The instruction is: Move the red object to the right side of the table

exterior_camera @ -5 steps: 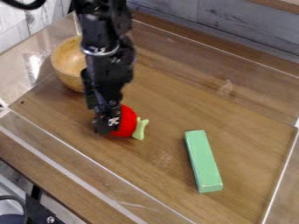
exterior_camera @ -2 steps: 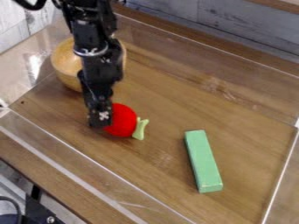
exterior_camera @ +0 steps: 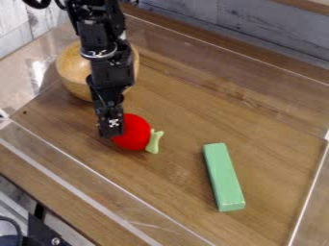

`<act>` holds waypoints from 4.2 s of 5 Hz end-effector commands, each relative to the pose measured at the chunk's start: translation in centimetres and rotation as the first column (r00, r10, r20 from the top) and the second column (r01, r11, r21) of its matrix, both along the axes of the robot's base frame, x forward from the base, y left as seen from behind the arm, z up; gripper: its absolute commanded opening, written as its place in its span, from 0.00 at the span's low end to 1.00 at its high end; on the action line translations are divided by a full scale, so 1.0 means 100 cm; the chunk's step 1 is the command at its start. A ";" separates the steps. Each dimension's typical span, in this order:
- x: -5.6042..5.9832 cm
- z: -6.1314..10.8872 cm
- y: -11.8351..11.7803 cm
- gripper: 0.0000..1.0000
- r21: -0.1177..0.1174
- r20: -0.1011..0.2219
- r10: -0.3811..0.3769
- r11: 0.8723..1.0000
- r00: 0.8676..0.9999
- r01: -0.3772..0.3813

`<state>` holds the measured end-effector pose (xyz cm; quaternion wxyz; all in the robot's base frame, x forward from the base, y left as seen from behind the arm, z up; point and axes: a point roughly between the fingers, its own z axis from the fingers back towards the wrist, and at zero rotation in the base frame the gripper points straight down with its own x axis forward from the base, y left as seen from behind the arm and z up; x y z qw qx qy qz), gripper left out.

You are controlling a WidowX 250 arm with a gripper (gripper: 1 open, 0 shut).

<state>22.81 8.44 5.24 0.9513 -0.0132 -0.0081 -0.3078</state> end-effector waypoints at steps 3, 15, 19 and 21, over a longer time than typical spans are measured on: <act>0.012 -0.007 0.000 1.00 -0.039 0.024 0.064 0.997 0.998 -0.063; 0.120 0.034 -0.142 0.00 -0.117 -0.100 0.263 0.955 0.960 -0.274; 0.121 0.030 -0.181 0.00 -0.117 -0.153 0.117 0.984 0.981 -0.136; 0.129 0.019 -0.186 0.00 -0.094 -0.201 0.026 0.995 0.979 -0.046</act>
